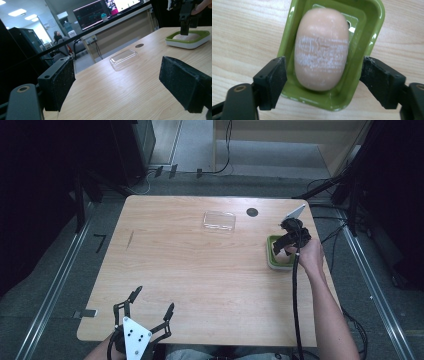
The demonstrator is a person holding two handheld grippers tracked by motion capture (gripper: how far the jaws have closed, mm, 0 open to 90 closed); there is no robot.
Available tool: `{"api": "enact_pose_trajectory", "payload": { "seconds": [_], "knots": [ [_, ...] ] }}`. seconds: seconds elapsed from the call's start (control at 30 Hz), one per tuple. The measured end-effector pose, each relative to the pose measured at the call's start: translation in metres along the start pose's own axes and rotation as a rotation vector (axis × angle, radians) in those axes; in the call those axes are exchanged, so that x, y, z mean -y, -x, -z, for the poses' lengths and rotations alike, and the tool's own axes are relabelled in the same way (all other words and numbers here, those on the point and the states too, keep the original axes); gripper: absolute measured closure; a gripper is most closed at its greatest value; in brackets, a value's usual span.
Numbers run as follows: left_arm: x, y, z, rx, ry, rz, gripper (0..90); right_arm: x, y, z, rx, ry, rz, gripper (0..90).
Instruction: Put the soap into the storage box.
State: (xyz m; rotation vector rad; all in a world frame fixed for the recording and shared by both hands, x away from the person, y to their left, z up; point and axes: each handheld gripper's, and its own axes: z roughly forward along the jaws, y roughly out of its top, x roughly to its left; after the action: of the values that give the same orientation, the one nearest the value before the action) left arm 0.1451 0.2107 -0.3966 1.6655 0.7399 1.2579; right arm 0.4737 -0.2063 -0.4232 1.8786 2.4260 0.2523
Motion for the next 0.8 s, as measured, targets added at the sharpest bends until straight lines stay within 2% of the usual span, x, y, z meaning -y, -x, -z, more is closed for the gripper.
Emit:
{"api": "enact_pose_trajectory", "payload": {
  "seconds": [0.43, 0.8],
  "knots": [
    [0.0, 0.001, 0.0, -0.001, 0.005, -0.002, 13.8, 0.028, -0.003, 0.022, 0.007, 0.02, 0.044, 13.9],
    [-0.001, 0.001, 0.0, -0.002, 0.005, -0.003, 13.8, 0.058, -0.009, 0.024, 0.017, 0.009, 0.102, 13.6]
  ]
}}
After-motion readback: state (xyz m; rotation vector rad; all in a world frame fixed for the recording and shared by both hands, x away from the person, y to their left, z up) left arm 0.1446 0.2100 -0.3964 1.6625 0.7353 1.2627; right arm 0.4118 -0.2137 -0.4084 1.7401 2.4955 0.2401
